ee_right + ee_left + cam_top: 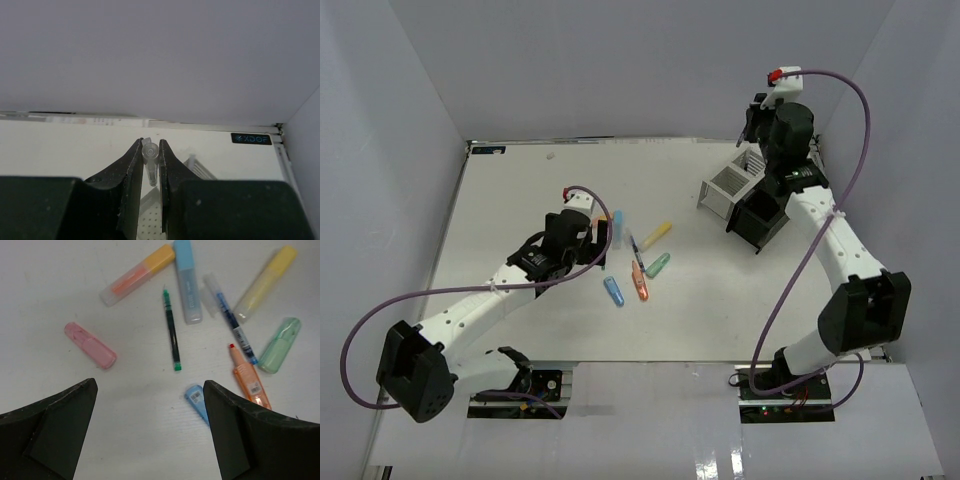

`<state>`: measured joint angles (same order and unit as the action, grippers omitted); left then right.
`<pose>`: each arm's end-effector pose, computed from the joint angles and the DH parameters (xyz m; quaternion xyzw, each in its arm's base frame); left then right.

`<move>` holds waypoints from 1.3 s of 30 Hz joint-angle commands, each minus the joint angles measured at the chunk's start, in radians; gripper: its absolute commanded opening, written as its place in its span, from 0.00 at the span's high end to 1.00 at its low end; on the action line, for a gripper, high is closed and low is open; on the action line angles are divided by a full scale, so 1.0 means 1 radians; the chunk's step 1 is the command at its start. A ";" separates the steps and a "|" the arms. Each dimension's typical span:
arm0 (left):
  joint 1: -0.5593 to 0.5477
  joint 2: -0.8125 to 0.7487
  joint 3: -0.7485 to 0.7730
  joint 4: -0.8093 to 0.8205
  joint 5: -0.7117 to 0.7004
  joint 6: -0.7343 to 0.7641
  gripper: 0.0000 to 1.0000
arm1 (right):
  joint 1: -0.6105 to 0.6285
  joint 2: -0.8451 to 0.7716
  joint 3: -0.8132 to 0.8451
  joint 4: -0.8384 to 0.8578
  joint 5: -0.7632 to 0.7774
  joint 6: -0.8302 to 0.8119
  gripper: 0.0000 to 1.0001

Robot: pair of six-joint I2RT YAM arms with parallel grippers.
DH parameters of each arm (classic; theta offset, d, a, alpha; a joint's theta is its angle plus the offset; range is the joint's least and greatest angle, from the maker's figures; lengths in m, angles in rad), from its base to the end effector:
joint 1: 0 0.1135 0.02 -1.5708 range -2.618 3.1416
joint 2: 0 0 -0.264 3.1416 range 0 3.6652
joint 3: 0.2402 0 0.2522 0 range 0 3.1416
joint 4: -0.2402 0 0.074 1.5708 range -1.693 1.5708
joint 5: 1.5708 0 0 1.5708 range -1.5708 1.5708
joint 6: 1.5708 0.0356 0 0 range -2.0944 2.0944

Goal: Sort the stationery into containers
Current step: Place the pen in the storage box.

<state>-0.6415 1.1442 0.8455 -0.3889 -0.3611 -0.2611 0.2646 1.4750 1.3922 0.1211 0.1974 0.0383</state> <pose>0.2042 -0.1368 0.2710 0.0928 0.8878 -0.0373 0.4491 0.3422 0.0855 0.4200 -0.0074 0.6937 0.0406 0.7191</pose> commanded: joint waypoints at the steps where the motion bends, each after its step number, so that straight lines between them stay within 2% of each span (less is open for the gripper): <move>1: 0.016 0.006 0.037 -0.062 -0.075 -0.029 0.02 | -0.024 0.093 0.109 0.058 0.112 -0.107 0.92; 10: 0.077 -0.015 0.029 -0.064 -0.035 -0.049 0.02 | -0.084 0.300 0.266 0.066 0.109 -0.138 0.92; 23: 0.112 -0.003 0.030 -0.064 0.011 -0.059 0.02 | -0.107 0.423 0.202 0.048 0.073 -0.075 0.91; 27: 0.118 -0.003 0.029 -0.064 0.021 -0.063 0.02 | -0.107 0.415 0.177 0.037 0.083 -0.071 0.75; 31: 0.123 -0.001 0.029 -0.062 0.025 -0.064 0.02 | -0.107 0.401 0.174 0.002 0.083 -0.063 0.54; 33: 0.124 0.002 0.029 -0.064 0.027 -0.066 0.02 | -0.107 0.377 0.168 -0.018 0.080 -0.058 0.47; 36: 0.124 -0.001 0.027 -0.062 0.028 -0.073 0.02 | -0.107 0.328 0.160 -0.063 0.063 -0.055 0.29; 39: 0.124 -0.006 0.023 -0.062 0.025 -0.082 0.02 | -0.107 0.256 0.159 -0.157 0.037 -0.046 0.18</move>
<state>-0.5243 1.1572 0.8463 -0.4488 -0.3443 -0.3241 0.1631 1.8515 1.5494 0.0269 0.2592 -0.0204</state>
